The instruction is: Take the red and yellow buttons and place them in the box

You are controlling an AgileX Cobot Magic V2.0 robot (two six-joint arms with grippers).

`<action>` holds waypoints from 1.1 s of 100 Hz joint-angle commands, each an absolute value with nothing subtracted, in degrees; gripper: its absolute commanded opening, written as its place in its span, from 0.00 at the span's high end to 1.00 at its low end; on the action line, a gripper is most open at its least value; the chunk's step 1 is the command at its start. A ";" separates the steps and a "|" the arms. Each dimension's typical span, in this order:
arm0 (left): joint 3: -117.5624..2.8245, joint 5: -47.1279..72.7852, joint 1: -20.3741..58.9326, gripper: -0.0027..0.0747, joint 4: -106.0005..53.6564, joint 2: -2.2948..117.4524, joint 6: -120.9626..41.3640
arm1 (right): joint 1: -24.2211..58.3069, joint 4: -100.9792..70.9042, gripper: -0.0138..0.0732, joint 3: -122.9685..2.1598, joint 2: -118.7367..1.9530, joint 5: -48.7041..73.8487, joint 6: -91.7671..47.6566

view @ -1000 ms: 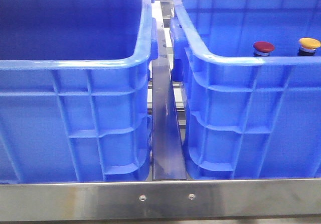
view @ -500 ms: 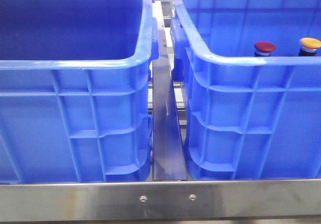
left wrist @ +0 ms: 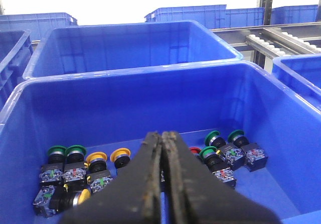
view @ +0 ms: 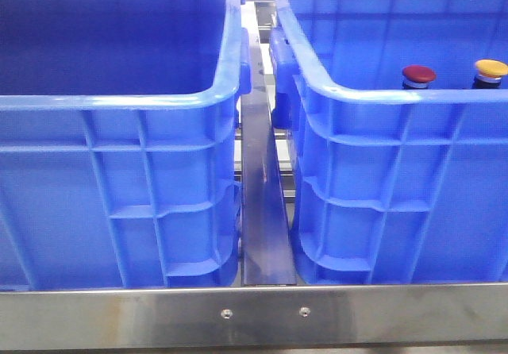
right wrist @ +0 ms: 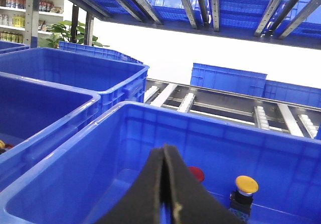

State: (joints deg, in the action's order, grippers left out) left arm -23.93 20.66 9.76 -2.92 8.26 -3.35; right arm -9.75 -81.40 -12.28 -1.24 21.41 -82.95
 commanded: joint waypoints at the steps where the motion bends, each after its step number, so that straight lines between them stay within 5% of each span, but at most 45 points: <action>1: -25.33 16.03 9.76 0.99 -3.22 8.96 -2.77 | -9.73 -83.16 0.92 -13.86 -1.98 20.07 -83.65; 49: -21.34 15.76 6.43 0.99 -3.13 8.61 -2.77 | -9.73 -83.16 0.92 -13.86 -1.98 20.07 -83.65; 110: 0.77 3.40 -2.87 0.99 -0.79 -2.05 -2.77 | -9.73 -83.16 0.92 -13.86 -1.98 19.87 -83.65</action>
State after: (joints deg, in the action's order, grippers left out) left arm 0.00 9.42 -2.70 -1.07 -0.30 -3.35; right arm -9.75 -81.40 -12.28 -1.24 21.29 -82.95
